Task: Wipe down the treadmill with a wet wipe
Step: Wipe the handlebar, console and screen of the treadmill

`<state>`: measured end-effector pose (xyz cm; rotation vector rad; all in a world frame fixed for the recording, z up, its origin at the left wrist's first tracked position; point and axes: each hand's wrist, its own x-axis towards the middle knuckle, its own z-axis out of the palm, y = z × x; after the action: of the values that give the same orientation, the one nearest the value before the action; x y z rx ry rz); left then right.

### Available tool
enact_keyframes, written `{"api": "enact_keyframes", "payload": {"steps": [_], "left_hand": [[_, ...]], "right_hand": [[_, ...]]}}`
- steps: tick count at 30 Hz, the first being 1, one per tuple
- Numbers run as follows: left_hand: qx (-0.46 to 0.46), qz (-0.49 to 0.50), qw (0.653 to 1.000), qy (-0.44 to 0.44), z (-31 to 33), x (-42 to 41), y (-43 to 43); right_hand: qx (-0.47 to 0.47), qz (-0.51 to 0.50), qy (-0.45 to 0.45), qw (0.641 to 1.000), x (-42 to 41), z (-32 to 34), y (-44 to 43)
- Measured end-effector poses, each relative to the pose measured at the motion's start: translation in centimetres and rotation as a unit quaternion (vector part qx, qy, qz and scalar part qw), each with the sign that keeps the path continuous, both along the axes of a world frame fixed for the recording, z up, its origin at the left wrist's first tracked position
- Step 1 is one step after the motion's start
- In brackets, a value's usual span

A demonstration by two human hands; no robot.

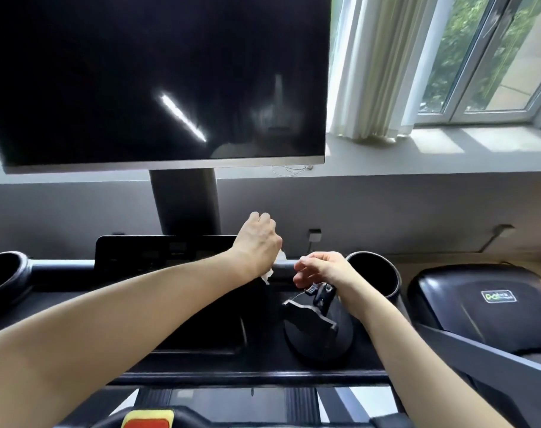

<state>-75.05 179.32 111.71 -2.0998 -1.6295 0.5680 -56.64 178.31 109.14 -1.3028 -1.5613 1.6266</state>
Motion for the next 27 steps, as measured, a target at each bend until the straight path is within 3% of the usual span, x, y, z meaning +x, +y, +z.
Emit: {"api": "enact_keyframes", "payload": {"steps": [3,5,8,11,15,19,22,27], "left_hand": [[-0.037,0.028,0.999,0.003,0.2,-0.1,1.3],[-0.083,0.077,0.992,-0.064,0.6,-0.4,2.2],[-0.187,0.161,0.95,-0.192,2.8,-1.5,3.7],[-0.284,0.209,0.907,-0.231,4.1,-3.8,4.5],[-0.313,0.208,0.9,-0.223,3.9,-6.5,5.4],[-0.345,0.167,0.867,-0.32,3.3,-5.7,5.4],[-0.324,0.124,0.881,-0.322,2.0,-4.9,5.4],[-0.198,0.067,0.93,-0.302,2.3,-7.7,2.6]], "right_hand": [[-0.011,-0.003,0.003,1.0,-0.3,0.1,0.3],[-0.016,-0.005,0.0,1.0,-0.2,-0.1,0.5],[-0.02,-0.014,-0.008,1.0,0.2,-0.5,1.0],[-0.029,-0.017,-0.022,0.999,-0.4,-0.5,1.3],[-0.039,-0.009,-0.037,0.999,-1.5,0.1,2.3],[-0.038,-0.003,-0.055,0.998,-3.0,0.9,3.3],[-0.031,0.002,-0.063,0.998,-3.5,1.7,3.6],[-0.011,0.014,-0.083,0.996,-4.5,3.7,4.5]]}}
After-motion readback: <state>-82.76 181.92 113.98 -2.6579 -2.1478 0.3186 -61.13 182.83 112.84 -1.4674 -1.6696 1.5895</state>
